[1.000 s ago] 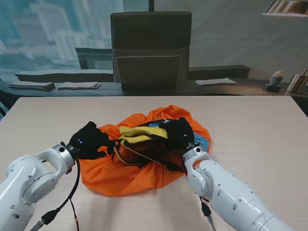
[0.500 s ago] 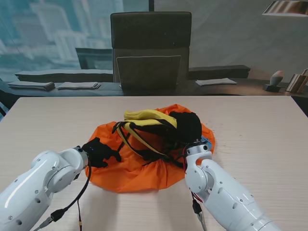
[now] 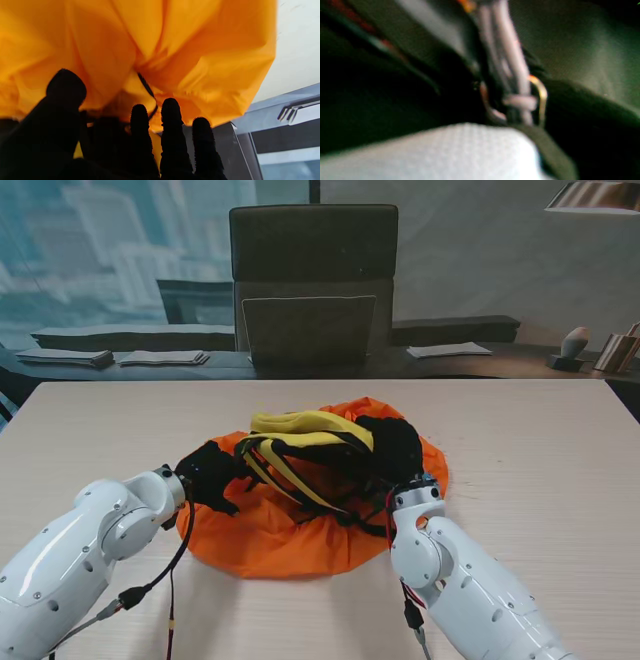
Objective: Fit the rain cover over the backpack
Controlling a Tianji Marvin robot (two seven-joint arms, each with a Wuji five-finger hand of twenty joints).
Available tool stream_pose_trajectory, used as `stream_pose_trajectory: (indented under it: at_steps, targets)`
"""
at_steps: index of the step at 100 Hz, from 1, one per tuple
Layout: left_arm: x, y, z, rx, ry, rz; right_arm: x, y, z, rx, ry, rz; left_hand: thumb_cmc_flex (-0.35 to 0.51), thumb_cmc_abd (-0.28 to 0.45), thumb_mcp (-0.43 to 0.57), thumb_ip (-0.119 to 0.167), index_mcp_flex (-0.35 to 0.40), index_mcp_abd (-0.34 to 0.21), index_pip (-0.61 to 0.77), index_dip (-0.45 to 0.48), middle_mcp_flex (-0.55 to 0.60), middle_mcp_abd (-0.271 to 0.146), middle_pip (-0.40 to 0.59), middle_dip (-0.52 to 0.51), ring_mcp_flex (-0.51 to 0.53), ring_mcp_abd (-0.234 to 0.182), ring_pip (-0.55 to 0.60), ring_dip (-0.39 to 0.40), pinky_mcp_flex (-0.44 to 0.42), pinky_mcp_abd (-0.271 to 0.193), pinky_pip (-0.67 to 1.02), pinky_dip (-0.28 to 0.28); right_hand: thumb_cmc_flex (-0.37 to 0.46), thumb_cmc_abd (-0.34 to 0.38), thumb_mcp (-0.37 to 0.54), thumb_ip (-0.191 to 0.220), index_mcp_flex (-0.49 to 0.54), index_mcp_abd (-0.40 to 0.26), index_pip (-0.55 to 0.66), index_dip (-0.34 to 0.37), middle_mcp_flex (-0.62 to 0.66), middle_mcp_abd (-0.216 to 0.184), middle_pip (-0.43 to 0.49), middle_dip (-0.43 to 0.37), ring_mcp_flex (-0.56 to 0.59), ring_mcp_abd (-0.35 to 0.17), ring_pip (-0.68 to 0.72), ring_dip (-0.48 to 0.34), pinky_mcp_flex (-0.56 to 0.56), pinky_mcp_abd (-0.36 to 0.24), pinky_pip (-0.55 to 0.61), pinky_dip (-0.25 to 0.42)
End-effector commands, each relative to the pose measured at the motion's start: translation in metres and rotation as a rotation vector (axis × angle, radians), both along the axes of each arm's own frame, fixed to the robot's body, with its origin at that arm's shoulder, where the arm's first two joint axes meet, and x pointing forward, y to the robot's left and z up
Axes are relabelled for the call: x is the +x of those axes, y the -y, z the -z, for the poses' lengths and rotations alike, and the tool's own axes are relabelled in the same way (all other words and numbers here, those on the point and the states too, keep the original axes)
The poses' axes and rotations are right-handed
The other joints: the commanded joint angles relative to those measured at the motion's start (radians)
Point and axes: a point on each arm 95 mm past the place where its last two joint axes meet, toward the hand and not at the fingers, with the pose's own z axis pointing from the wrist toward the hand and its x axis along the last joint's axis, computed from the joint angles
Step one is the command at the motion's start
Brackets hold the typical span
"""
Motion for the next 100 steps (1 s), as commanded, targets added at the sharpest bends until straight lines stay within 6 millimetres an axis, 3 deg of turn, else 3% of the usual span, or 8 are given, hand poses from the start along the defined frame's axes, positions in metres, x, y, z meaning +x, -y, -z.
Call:
stream_pose_trajectory:
  at_steps: [1, 15, 34, 44, 57, 59, 68, 100]
  targets:
    - [-0.007, 0.002, 0.0, 0.08, -0.035, -0.01, 0.001, -0.001, -0.001, 0.004, 0.0, -0.002, -0.05, -0.032, -0.005, 0.007, -0.035, 0.009, 0.053, 0.033, -0.041, -0.001, -0.02, -0.025, -0.022, 0.011, -0.029, -0.017, -0.021, 0.022, -0.004, 0.016, 0.096, 0.065, 0.105, 0.052, 0.053, -0.064, 0.065, 0.021, 0.107, 0.042, 0.111, 0.04, 0.077, -0.051, 0.149, 0.062, 0.003, 0.007, 0.031, 0.013]
    - [-0.005, -0.001, -0.003, 0.088, 0.011, -0.011, 0.0, 0.0, 0.0, 0.002, 0.006, -0.008, -0.055, -0.035, -0.003, 0.004, -0.026, 0.103, -0.029, -0.093, -0.066, 0.02, -0.032, -0.043, -0.044, 0.02, -0.043, -0.026, -0.024, 0.025, -0.001, 0.019, 0.095, 0.063, 0.105, 0.052, 0.054, -0.068, 0.065, 0.022, 0.108, 0.039, 0.11, 0.039, 0.078, -0.051, 0.149, 0.062, 0.004, 0.01, 0.029, 0.012]
    - [0.01, 0.001, 0.011, 0.112, -0.076, -0.07, 0.001, 0.0, 0.003, 0.005, 0.003, -0.006, -0.055, 0.076, -0.099, 0.014, -0.021, 0.163, -0.149, -0.301, -0.074, 0.039, -0.036, -0.046, -0.074, 0.03, -0.049, -0.029, -0.06, 0.034, -0.043, -0.001, 0.095, 0.065, 0.106, 0.052, 0.054, -0.065, 0.065, 0.022, 0.108, 0.042, 0.11, 0.038, 0.077, -0.051, 0.148, 0.062, 0.004, 0.01, 0.029, 0.013]
    - [0.016, 0.005, 0.023, 0.127, -0.141, -0.068, 0.001, -0.001, 0.004, 0.004, 0.002, -0.007, -0.032, 0.094, -0.124, 0.023, 0.007, 0.101, 0.142, -0.16, -0.065, 0.042, -0.042, -0.044, -0.094, 0.032, -0.06, -0.032, -0.088, 0.045, -0.089, 0.003, 0.095, 0.063, 0.106, 0.051, 0.054, -0.067, 0.064, 0.021, 0.108, 0.039, 0.11, 0.038, 0.078, -0.051, 0.148, 0.062, 0.004, 0.01, 0.029, 0.013]
    - [0.017, 0.006, 0.034, 0.17, -0.158, -0.048, 0.003, -0.002, 0.003, 0.001, 0.001, -0.019, -0.007, 0.067, 0.074, 0.005, 0.229, -0.079, 0.327, -0.072, -0.004, 0.022, -0.037, -0.049, -0.073, 0.023, -0.065, -0.042, -0.098, 0.055, -0.133, -0.023, 0.096, 0.065, 0.104, 0.052, 0.054, -0.067, 0.064, 0.021, 0.108, 0.041, 0.11, 0.038, 0.078, -0.051, 0.148, 0.062, 0.004, 0.009, 0.029, 0.014]
    - [0.017, 0.006, 0.035, 0.166, -0.16, -0.049, 0.004, -0.002, 0.003, -0.003, 0.002, -0.023, 0.038, 0.054, 0.054, -0.024, 0.278, -0.103, 0.362, -0.067, 0.01, 0.016, -0.033, -0.048, -0.071, 0.021, -0.063, -0.042, -0.097, 0.057, -0.143, -0.032, 0.095, 0.066, 0.103, 0.051, 0.054, -0.067, 0.064, 0.021, 0.108, 0.04, 0.11, 0.038, 0.078, -0.051, 0.148, 0.062, 0.004, 0.007, 0.029, 0.014]
    - [0.014, 0.006, 0.037, 0.147, -0.146, -0.038, 0.006, -0.004, 0.004, -0.044, 0.001, -0.046, 0.196, 0.093, -0.072, -0.008, 0.484, -0.218, 0.557, 0.039, 0.104, -0.008, -0.006, -0.055, -0.031, 0.016, -0.053, -0.056, -0.098, 0.059, -0.136, -0.047, 0.094, 0.067, 0.102, 0.052, 0.054, -0.075, 0.064, 0.022, 0.107, 0.039, 0.111, 0.038, 0.078, -0.054, 0.147, 0.061, 0.006, 0.003, 0.031, 0.015]
    - [-0.044, -0.022, 0.006, 0.341, 0.032, -0.011, 0.014, -0.008, 0.022, -0.385, -0.101, -0.167, 0.191, 0.123, -0.04, -0.039, 0.499, -0.242, 0.49, 0.291, 0.172, -0.041, -0.065, -0.15, 0.017, -0.009, -0.12, -0.128, -0.1, 0.073, -0.145, -0.073, 0.097, 0.077, 0.092, 0.057, 0.057, -0.101, 0.065, 0.031, 0.106, 0.041, 0.125, 0.055, 0.079, -0.068, 0.175, 0.075, 0.001, -0.018, 0.037, 0.026]
